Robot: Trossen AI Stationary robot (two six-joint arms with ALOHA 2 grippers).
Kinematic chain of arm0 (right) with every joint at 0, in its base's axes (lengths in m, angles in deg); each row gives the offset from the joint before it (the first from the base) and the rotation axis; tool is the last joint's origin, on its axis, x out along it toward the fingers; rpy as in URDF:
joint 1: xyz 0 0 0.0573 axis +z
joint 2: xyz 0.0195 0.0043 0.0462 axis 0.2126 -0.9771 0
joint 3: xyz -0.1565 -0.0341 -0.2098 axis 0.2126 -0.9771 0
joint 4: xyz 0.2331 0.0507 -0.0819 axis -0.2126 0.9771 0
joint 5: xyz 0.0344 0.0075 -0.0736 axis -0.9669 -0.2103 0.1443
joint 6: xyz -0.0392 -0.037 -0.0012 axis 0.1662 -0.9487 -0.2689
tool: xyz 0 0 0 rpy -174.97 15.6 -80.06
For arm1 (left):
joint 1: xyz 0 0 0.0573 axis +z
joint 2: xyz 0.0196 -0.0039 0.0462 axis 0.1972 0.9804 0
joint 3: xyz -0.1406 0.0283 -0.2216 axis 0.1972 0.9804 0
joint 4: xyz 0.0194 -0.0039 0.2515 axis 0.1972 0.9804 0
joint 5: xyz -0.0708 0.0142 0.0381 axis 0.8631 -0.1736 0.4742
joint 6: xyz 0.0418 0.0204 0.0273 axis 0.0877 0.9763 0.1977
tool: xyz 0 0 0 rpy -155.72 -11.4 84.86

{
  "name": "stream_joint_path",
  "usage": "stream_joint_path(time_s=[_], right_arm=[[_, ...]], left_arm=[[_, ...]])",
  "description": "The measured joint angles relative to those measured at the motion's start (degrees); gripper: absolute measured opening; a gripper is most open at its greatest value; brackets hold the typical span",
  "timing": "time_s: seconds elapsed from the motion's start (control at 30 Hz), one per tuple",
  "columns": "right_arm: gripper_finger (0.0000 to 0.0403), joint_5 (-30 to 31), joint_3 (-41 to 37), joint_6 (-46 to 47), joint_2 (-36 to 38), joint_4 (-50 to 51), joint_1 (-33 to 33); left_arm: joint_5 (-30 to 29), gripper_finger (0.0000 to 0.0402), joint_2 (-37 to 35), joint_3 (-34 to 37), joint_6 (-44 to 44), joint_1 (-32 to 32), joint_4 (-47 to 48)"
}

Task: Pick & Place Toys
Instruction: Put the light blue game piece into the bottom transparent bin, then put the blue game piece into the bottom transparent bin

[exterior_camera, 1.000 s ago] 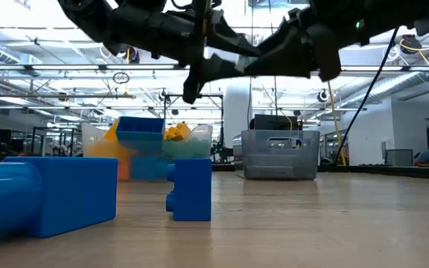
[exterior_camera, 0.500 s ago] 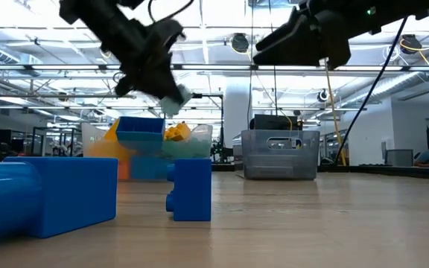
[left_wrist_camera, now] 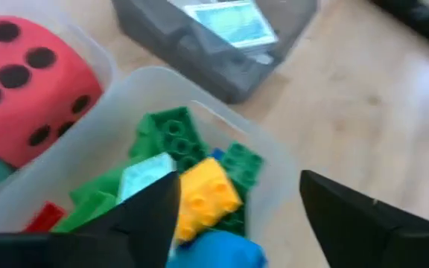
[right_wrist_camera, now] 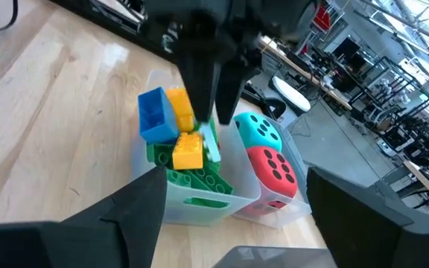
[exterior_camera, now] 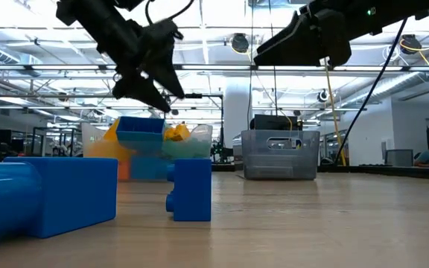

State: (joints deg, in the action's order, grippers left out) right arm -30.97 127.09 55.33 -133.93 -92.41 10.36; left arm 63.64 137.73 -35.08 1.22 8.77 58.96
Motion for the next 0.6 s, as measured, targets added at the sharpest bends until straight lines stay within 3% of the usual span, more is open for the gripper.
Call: stream_joint_path(time_s=[0.17, 0.37, 0.6], right_arm=[[0.029, 0.0, 0.0, 0.0, 0.0, 1.7, 0.0], [0.029, 0.0, 0.0, -0.6, 0.0, 1.9, 0.0], [0.0288, 0.0, 0.0, -0.7, 0.0, 1.5, 0.0]], left_arm=[[2.6, 0.0317, -4.7, 0.0, -0.2, -4.0, -3.4], [5.8, 0.0318, -4.9, -0.1, 5.2, -18.2, -11.4], [-4.9, 0.0296, 6.6, 0.0, 12.7, -33.4, -19.5]])
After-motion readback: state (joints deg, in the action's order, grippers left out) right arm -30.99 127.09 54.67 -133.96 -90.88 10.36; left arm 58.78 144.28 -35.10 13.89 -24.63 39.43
